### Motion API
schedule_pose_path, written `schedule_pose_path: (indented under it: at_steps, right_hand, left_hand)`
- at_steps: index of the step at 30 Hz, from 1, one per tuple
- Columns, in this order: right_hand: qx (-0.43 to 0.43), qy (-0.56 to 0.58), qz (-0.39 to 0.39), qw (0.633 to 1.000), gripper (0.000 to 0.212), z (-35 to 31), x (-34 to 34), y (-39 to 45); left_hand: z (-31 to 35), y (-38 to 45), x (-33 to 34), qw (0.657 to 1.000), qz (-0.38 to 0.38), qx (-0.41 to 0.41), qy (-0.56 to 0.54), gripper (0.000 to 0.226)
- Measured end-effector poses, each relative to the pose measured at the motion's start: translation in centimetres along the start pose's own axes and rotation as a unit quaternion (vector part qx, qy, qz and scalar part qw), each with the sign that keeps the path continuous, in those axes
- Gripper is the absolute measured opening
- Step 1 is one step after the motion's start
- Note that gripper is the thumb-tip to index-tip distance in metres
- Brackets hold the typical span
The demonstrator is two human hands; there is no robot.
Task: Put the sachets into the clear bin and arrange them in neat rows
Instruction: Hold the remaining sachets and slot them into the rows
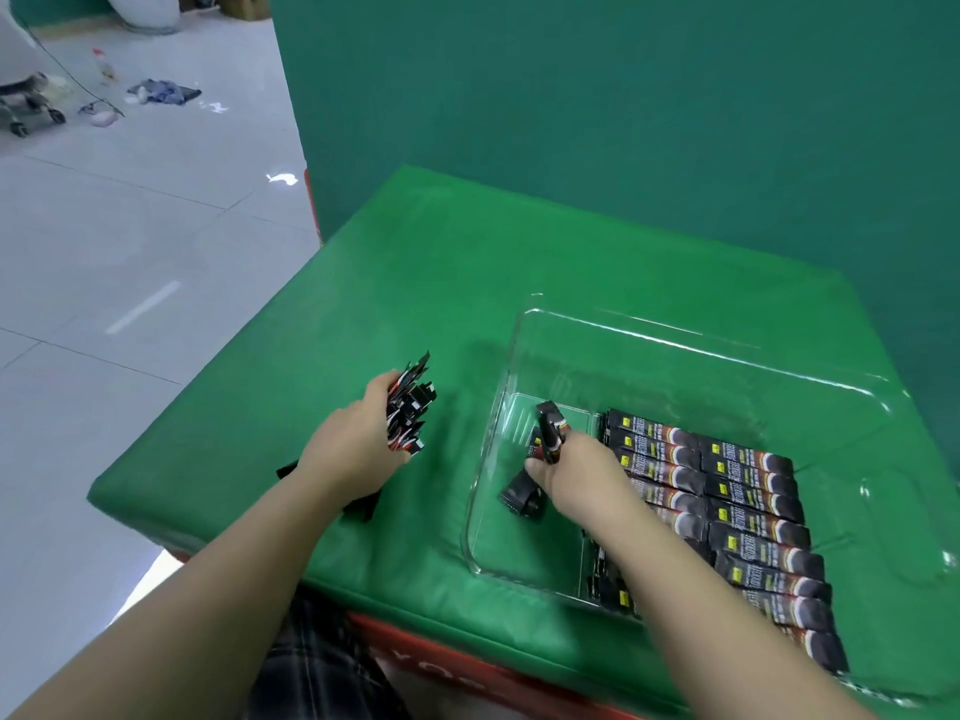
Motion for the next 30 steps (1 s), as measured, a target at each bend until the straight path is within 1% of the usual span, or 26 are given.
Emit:
schedule_pose_path:
  at_steps: [2,3,4,5,6,7,8,9,10,11,12,13,14,15,16,17,18,19,20,21,22,24,26,27,28,30]
  right_hand:
    - [0.015,-0.019,0.005,1.000,0.036,0.0,0.7,0.6]
    - [0.010,-0.001,0.011,1.000,0.037,-0.1,0.8,0.7]
    - [-0.003,0.030,0.018,0.999,0.033,-0.2,1.0,0.8]
    - [-0.014,0.054,0.020,0.998,0.025,-0.4,1.3,0.8]
    - [-0.005,0.067,0.000,0.998,0.022,-0.7,1.7,1.1]
    - [0.043,0.124,0.006,0.991,0.031,-0.7,2.1,1.8]
    - [-0.002,0.010,0.002,1.000,0.041,-0.2,2.9,1.9]
    - [-0.049,-0.161,-0.002,0.986,0.049,-0.4,3.0,1.7]
    - [-0.064,-0.267,-0.028,0.961,0.057,-0.8,3.2,1.6]
    - [-0.068,-0.321,-0.054,0.943,0.064,-1.2,3.3,1.8]
    - [-0.073,-0.343,-0.088,0.932,0.068,-1.3,3.4,2.0]
    - [-0.059,-0.350,-0.098,0.930,0.069,-1.8,3.3,1.9]
    - [-0.043,-0.339,-0.096,0.935,0.067,-1.9,3.2,1.8]
    - [-0.031,-0.285,-0.083,0.954,0.065,-1.8,3.3,2.0]
    - [-0.017,-0.158,-0.068,0.985,0.057,-1.8,3.1,2.0]
    - [0.069,0.042,-0.045,0.996,0.042,-1.6,2.5,2.2]
    - [0.120,0.209,-0.037,0.970,0.020,-1.5,1.3,2.5]
    - [0.095,0.242,-0.007,0.966,0.013,-1.2,0.3,2.2]
    - [0.067,0.203,0.017,0.977,0.025,-1.0,-0.8,2.3]
    - [0.059,0.187,0.023,0.980,0.027,-0.6,-1.5,2.4]
    - [0.052,0.183,0.021,0.982,0.023,-0.7,-2.2,2.2]
    - [0.044,0.253,0.014,0.966,0.014,-0.9,-2.9,2.1]
    - [0.059,0.340,-0.023,0.938,0.011,-0.6,-3.1,2.1]
    - [0.056,0.345,-0.028,0.936,0.009,-0.2,-3.2,2.2]
    - [0.052,0.316,-0.012,0.947,0.007,0.0,-3.5,2.3]
    - [0.034,0.169,0.042,0.984,0.020,0.4,-3.8,2.5]
  left_hand:
    - [-0.1,0.1,0.3,1.000,-0.028,0.001,0.009,0.102]
    - [-0.2,0.2,0.5,0.999,-0.038,0.001,0.023,0.107]
    - [-0.2,0.3,0.6,0.998,-0.045,0.002,0.036,0.110]
    - [-0.2,0.4,0.7,0.998,-0.049,0.003,0.046,0.109]
    - [-0.2,0.5,0.7,0.997,-0.050,0.005,0.050,0.105]
    - [-0.1,0.5,0.6,0.998,-0.048,0.008,0.051,0.099]
    - [-0.1,0.5,0.5,0.998,-0.043,0.012,0.048,0.092]
    - [-0.1,0.4,0.4,0.998,-0.034,0.015,0.045,0.087]
    - [-0.1,0.4,0.3,0.999,-0.024,0.018,0.041,0.084]
    - [-0.1,0.3,0.3,0.999,-0.017,0.018,0.037,0.081]
    - [-0.1,0.3,0.3,0.999,-0.013,0.016,0.036,0.080]
    - [-0.1,0.3,0.3,0.999,-0.010,0.013,0.035,0.080]
    - [0.0,0.4,0.3,0.999,-0.006,0.010,0.035,0.080]
    - [0.1,0.5,0.3,0.999,-0.004,0.009,0.034,0.080]
    - [0.2,0.7,0.3,0.999,-0.003,0.010,0.032,0.080]
    - [0.4,0.9,0.4,0.999,-0.002,0.010,0.030,0.079]
    - [0.7,1.1,0.5,1.000,-0.003,0.011,0.029,0.079]
    - [0.8,1.3,0.5,1.000,-0.004,0.010,0.025,0.079]
    - [1.0,1.6,0.6,1.000,-0.004,0.009,0.018,0.079]
    - [1.0,1.9,0.7,1.000,-0.004,0.007,0.010,0.079]
    - [1.0,2.1,0.8,1.000,-0.003,0.003,0.003,0.078]
    - [1.0,2.6,0.9,1.000,-0.001,-0.003,-0.008,0.077]
    - [0.9,2.8,0.9,1.000,0.000,-0.006,-0.016,0.076]
    - [0.9,2.8,1.0,1.000,0.000,-0.007,-0.020,0.075]
    - [0.8,2.9,1.1,1.000,-0.001,-0.008,-0.025,0.075]
    - [0.6,3.0,1.2,1.000,-0.002,-0.010,-0.029,0.074]
Point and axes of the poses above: each hand's wrist, its own y-axis towards the middle knuckle, its own x-axis out of the palm, z = x × y, the point moved 4 cm from there along y, towards the middle knuckle, and after that the axes turned 3 degrees about x, right-handed, at the moved point
